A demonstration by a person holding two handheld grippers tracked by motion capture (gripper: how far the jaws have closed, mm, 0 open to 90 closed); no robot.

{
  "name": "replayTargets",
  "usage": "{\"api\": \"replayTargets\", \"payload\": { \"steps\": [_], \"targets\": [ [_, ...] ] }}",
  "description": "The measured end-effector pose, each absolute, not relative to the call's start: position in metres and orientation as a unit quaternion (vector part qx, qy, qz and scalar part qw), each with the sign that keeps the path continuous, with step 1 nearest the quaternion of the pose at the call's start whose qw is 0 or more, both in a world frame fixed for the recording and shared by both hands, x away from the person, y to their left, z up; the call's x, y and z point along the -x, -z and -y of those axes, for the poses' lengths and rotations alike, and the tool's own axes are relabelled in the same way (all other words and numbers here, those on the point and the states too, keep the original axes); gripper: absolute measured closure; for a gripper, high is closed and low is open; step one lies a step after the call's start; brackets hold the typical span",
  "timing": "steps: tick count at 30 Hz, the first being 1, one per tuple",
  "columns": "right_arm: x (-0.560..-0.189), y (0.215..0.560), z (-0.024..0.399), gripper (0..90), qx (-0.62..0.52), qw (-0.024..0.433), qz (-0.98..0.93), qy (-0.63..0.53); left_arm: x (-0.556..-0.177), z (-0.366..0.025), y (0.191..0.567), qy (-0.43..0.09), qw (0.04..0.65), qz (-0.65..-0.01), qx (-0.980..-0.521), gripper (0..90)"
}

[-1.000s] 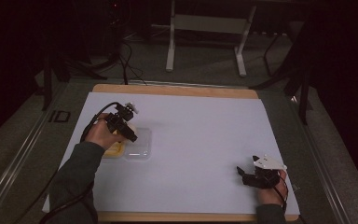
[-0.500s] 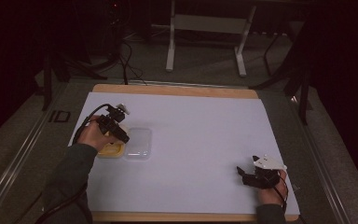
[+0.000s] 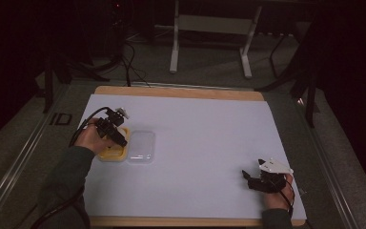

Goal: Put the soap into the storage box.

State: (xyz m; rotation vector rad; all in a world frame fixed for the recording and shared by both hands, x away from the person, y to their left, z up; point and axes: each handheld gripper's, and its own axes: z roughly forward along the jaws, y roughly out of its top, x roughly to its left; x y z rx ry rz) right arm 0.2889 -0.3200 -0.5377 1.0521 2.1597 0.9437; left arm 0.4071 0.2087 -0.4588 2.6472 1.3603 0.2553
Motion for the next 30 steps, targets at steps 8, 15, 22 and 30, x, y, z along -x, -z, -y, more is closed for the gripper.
{"api": "replayTargets", "payload": {
  "steps": [8, 15, 22, 30],
  "targets": [
    [-0.289, 0.538, 0.32, 20.8, -0.392, 0.276, -0.804, -0.351, -0.408, -0.213, 0.465, -0.087, 0.061, -0.448, -0.888, 24.4],
    [-0.289, 0.538, 0.32, 20.8, -0.392, 0.276, -0.804, -0.351, -0.409, -0.213, 0.47, -0.087, 0.052, -0.441, -0.892, 24.3],
    [-0.289, 0.538, 0.32, 20.8, -0.392, 0.277, -0.804, -0.351, -0.409, -0.215, 0.477, -0.088, 0.044, -0.427, -0.899, 24.3],
    [-0.289, 0.538, 0.319, 20.8, -0.391, 0.277, -0.805, -0.35, -0.407, -0.214, 0.491, -0.073, 0.023, -0.378, -0.923, 24.1]
  ]
}}
